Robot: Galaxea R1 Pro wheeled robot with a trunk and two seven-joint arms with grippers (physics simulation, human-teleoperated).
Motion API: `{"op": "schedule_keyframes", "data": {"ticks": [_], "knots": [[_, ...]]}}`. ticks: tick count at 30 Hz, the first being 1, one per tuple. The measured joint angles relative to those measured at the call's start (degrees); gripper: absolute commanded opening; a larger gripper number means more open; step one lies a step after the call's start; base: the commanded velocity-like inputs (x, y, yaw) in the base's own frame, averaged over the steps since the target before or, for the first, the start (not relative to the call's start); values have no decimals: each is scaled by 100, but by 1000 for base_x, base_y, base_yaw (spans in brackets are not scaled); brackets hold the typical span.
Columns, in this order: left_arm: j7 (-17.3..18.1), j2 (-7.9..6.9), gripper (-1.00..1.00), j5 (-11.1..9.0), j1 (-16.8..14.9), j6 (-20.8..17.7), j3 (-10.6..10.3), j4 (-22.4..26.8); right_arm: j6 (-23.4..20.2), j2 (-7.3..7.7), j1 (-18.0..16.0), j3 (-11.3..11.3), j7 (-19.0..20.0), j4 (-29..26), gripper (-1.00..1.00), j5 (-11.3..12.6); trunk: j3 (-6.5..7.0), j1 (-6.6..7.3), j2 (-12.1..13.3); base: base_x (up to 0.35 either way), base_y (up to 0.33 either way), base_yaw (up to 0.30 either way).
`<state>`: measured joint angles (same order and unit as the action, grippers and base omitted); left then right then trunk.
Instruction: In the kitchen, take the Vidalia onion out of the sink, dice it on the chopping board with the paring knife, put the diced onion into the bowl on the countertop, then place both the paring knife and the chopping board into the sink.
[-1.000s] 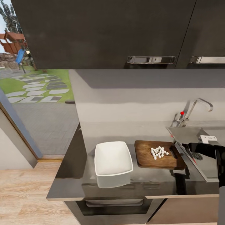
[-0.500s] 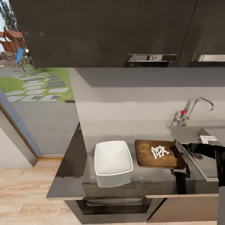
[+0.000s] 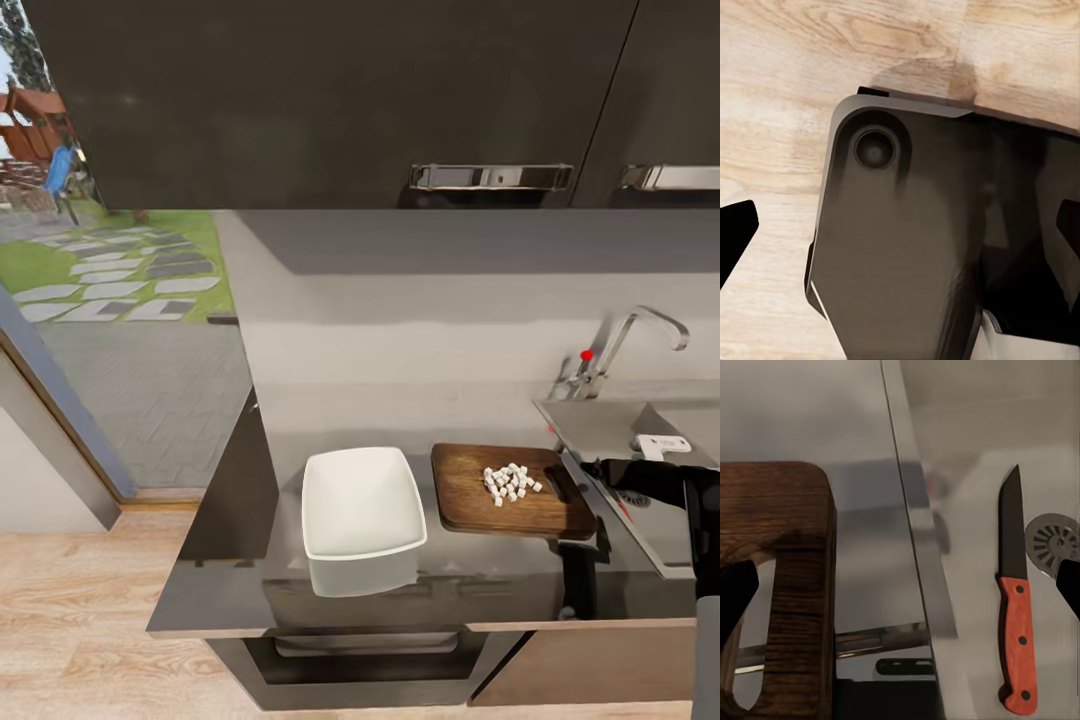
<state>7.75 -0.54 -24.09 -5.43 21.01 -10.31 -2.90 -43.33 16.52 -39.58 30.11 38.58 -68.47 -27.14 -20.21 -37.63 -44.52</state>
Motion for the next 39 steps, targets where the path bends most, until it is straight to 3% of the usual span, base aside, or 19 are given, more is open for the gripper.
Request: {"op": "schedule_keyframes", "data": {"ticks": [9, 39], "knots": [[0, 4, 100, 0, 0, 0, 0, 0, 9, -94, 0, -9, 9, 6, 100, -231, -48, 0, 0, 0, 0, 0], [-1, 9, 100, 0, 0, 0, 0, 0, 36, -201, 0, -26, 21, 72, 100, -244, -156, 0, 0, 0, 0, 0]]}}
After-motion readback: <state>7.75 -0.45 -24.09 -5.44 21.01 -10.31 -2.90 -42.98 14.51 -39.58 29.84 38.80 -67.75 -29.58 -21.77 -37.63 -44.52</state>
